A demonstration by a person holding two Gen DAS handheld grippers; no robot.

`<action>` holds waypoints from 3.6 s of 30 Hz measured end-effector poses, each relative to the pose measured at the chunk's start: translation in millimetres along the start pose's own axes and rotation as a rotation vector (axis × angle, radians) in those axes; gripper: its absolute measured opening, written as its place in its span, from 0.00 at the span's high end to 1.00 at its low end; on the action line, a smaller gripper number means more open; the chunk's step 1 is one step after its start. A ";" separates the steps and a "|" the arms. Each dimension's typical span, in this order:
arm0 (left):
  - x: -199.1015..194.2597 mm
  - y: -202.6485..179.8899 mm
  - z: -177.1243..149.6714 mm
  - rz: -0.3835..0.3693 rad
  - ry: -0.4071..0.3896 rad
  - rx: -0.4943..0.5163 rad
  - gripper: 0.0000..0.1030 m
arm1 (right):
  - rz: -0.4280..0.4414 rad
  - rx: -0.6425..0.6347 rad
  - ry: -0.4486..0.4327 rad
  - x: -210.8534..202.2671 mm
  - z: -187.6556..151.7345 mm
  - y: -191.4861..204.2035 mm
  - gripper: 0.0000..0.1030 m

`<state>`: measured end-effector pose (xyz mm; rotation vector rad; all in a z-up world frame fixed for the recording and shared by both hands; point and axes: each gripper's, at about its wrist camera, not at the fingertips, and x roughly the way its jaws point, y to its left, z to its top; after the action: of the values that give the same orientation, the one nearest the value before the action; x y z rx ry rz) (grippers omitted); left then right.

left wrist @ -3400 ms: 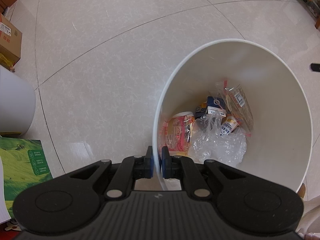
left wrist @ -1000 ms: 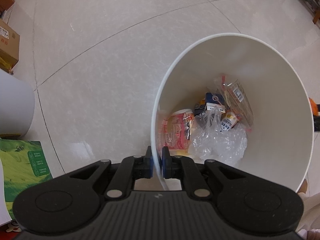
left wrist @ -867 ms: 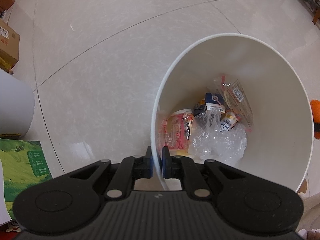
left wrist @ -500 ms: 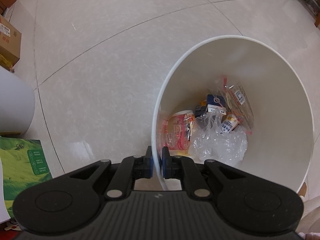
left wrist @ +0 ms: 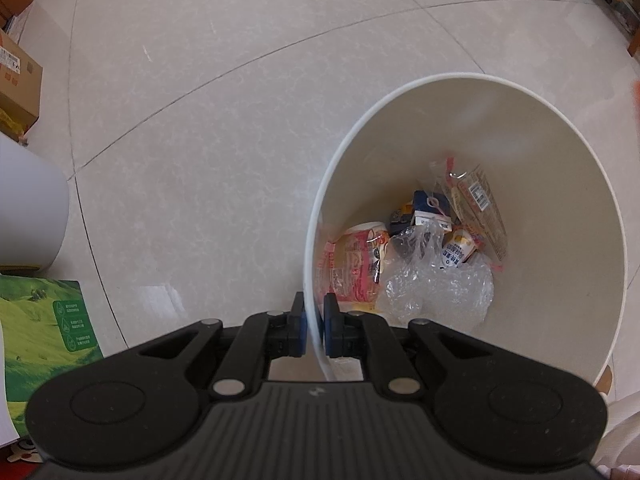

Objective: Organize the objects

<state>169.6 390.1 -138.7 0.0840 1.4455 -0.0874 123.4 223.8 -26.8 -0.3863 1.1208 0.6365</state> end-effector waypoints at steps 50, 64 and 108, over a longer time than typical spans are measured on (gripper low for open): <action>-46.5 -22.7 -19.3 0.013 -0.168 0.018 0.12 | -0.084 0.311 0.013 -19.5 -75.7 -17.8 0.00; -107.2 -59.9 -85.4 0.078 -0.308 -0.012 0.05 | -0.104 0.518 0.103 -15.3 -124.4 -21.7 0.00; -206.3 -86.6 -140.2 0.133 -0.261 -0.168 0.04 | -0.195 0.521 -0.078 -112.8 -155.7 5.7 0.00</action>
<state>-3.6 321.4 48.4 0.0292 1.1780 0.1280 -22.7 105.8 15.1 -0.0203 1.1124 0.1716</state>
